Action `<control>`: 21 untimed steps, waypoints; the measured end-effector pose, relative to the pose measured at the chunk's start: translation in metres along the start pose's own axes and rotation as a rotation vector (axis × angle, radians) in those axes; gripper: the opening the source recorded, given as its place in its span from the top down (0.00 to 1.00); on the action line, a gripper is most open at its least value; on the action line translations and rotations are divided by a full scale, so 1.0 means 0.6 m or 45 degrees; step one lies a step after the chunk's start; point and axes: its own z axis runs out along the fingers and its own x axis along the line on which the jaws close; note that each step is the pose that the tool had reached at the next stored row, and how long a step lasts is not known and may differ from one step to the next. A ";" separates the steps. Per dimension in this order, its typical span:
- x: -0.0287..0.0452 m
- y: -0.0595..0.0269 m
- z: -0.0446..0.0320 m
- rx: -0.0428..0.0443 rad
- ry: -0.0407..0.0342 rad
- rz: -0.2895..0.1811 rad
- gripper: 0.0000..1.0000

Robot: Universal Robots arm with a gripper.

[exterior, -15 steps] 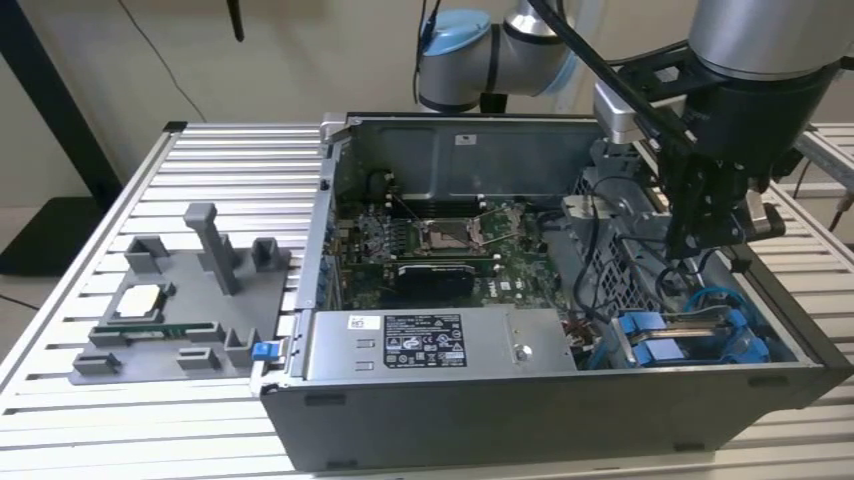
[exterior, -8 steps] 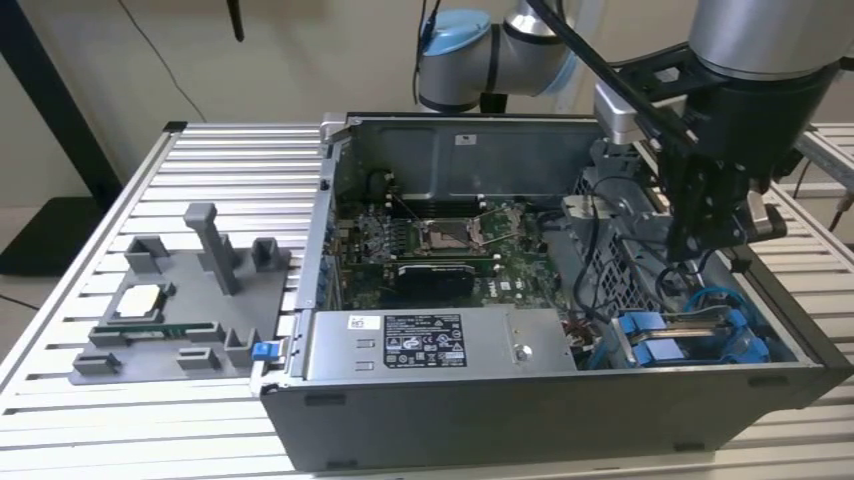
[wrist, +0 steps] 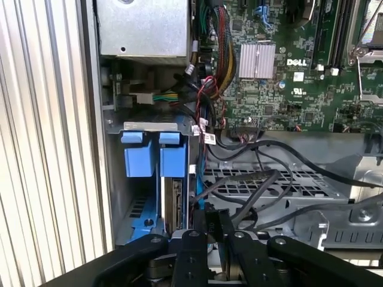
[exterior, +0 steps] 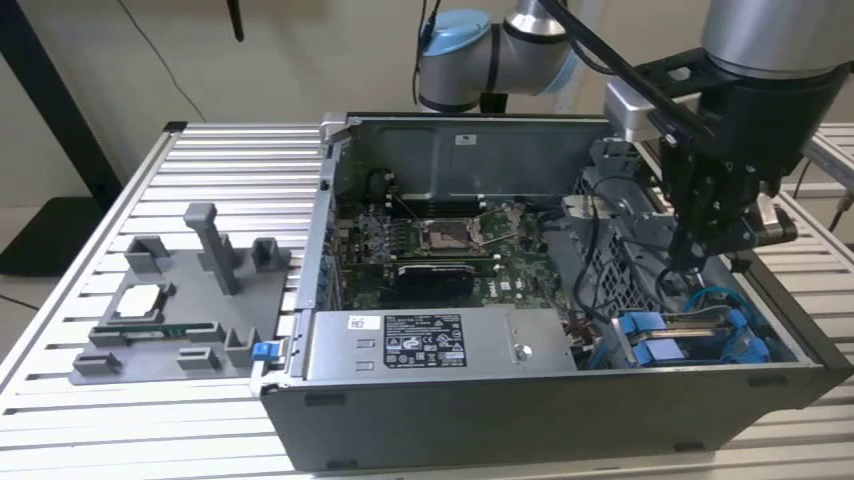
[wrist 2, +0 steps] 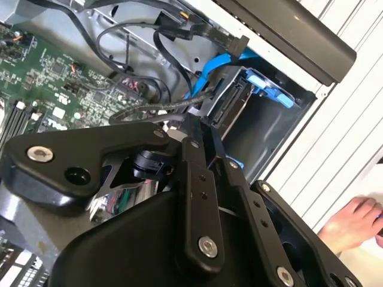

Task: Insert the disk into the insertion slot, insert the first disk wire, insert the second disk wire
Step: 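Insert the first disk wire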

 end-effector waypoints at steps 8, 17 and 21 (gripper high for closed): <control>0.005 -0.019 0.012 -0.060 -0.0005 0.001 1.00; 0.010 -0.040 0.023 -0.134 -0.0001 0.002 1.00; 0.013 -0.049 0.027 -0.171 0.0001 0.002 1.00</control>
